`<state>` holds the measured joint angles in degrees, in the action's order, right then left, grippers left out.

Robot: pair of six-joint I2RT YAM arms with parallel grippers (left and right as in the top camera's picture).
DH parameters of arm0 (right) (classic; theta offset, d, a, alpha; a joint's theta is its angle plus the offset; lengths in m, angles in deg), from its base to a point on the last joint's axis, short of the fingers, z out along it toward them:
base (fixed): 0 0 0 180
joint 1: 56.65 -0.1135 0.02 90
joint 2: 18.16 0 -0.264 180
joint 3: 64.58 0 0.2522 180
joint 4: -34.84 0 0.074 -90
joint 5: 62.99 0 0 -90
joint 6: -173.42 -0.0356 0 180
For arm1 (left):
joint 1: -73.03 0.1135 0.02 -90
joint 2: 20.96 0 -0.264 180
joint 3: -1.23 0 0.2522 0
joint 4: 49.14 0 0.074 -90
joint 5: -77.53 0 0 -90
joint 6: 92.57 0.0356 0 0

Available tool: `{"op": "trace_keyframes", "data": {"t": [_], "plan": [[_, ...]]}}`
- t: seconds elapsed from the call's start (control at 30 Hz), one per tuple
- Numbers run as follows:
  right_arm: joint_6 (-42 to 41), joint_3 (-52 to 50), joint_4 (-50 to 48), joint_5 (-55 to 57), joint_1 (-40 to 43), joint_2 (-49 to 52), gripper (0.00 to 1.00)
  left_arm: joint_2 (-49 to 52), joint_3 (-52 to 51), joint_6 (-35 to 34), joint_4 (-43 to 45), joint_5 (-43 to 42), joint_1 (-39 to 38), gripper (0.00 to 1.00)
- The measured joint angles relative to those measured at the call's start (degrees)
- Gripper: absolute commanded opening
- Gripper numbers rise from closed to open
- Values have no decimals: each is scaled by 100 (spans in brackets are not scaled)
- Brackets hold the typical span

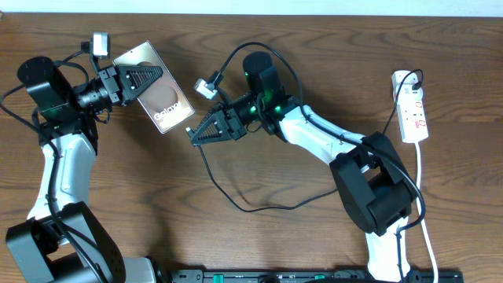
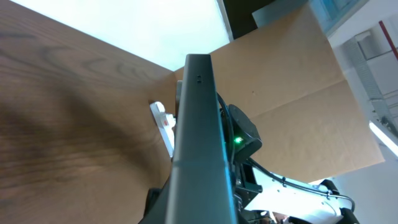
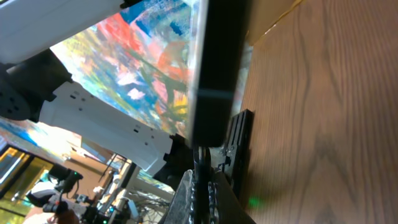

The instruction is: Plug charger to phone and switch on socket

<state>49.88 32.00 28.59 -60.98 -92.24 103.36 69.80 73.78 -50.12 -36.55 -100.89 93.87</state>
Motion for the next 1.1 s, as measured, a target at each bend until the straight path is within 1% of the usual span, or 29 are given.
{"op": "trace_keyframes", "data": {"t": [0.33,0.7,1.1], "plan": [[0,0,-26,17,-66,0,1,0,0,286,0,-2,-9,7],[0,0,-28,81,-66,-2,1,0,0,372,-15,-2,-264,7],[0,0,-28,87,-59,0,1,0,0,393,-66,-2,-240,7]]}}
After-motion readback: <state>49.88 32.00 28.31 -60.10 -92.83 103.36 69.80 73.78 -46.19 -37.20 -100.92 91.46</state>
